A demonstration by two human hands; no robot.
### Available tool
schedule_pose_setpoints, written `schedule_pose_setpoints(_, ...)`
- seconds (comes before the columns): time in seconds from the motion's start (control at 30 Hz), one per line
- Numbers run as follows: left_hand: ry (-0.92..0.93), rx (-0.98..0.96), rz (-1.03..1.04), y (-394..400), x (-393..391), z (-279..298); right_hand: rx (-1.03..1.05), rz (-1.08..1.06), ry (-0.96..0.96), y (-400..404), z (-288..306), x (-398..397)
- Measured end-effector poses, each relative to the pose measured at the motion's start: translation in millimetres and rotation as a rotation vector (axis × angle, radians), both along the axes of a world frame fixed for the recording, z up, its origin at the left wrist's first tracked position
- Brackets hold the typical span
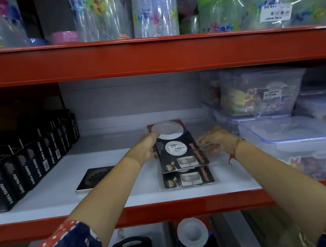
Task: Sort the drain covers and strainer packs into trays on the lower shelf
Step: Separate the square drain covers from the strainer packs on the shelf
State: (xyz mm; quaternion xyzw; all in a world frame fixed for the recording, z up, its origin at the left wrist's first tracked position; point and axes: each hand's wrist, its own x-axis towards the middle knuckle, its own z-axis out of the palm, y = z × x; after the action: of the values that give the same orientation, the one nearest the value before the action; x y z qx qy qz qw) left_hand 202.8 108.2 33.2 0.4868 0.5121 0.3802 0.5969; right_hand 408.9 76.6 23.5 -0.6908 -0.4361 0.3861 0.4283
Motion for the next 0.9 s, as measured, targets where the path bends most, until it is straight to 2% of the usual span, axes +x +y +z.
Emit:
schedule_pose_setpoints(0.2, 0.019, -0.012, -0.033, -11.6, 3.3, -8.1, -0.016, -0.048, -0.046, -13.7, -6.8, -4.3)
schedule_pose_setpoints(0.43, 0.090, 0.046, -0.102, -14.9, -5.0, -8.3, -0.001, -0.105, -0.191, -27.6, -6.8, 1.7)
schedule_pose_setpoints(0.67, 0.114, 0.015, -0.151, -18.1, -4.6, -16.0, -0.157, -0.071, -0.264, -38.8, -11.5, 6.1)
schedule_pose_setpoints(0.77, 0.070, -0.038, -0.100, -22.0, -6.0, -18.0, -0.108, -0.114, -0.207, -34.8, -13.1, 2.5)
schedule_pose_setpoints(0.9, -0.073, -0.116, -0.081, -20.6, -10.4, -16.1, -0.054, -0.047, 0.137, -26.8, -16.4, -3.8)
